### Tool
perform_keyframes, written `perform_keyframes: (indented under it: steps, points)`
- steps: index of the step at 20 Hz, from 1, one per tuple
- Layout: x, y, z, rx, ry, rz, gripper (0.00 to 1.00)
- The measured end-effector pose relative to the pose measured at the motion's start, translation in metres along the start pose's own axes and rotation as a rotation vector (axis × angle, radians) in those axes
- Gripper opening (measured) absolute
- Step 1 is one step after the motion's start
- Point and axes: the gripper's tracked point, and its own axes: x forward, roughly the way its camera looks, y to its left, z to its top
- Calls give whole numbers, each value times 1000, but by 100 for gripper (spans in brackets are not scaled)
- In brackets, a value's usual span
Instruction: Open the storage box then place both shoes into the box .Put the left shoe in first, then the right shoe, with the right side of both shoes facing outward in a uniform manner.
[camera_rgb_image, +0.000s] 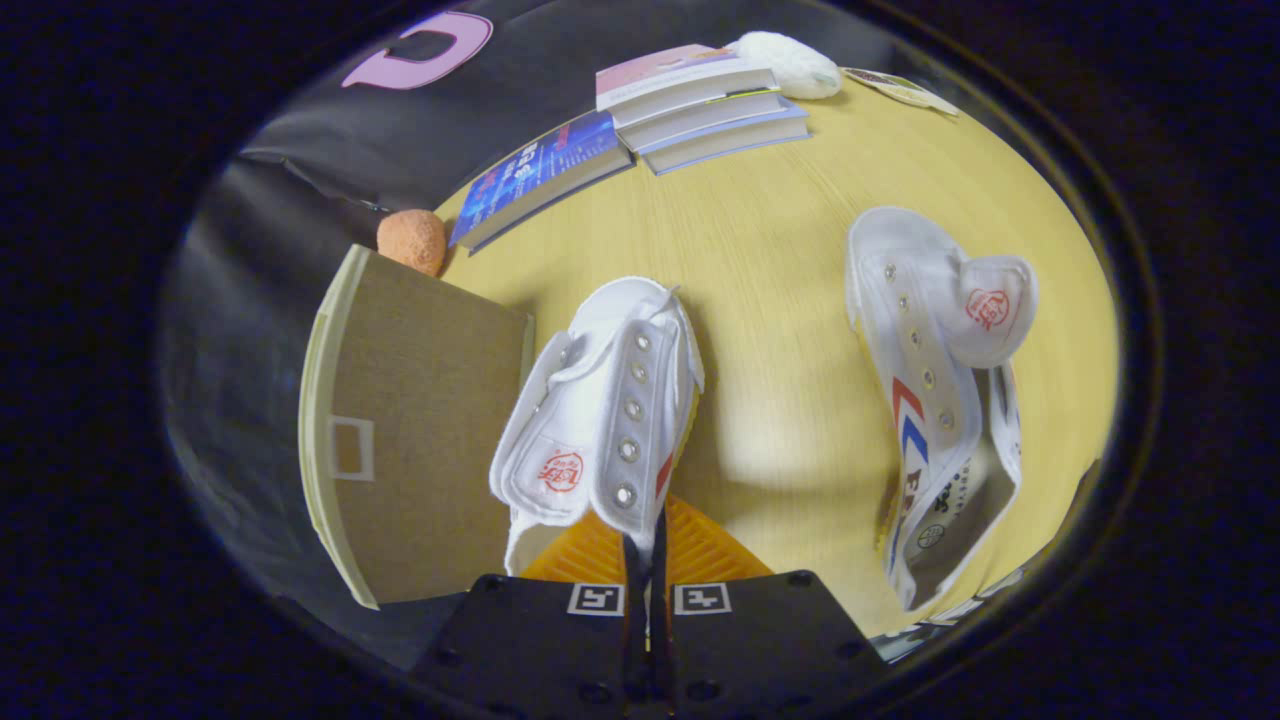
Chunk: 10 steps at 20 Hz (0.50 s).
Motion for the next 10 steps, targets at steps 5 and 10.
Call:
perform_keyframes:
  steps: [5,10]
  points:
    - [-43,36,25,47,-78,92,4]
    - [-99,96,63,10,-199,181,4]
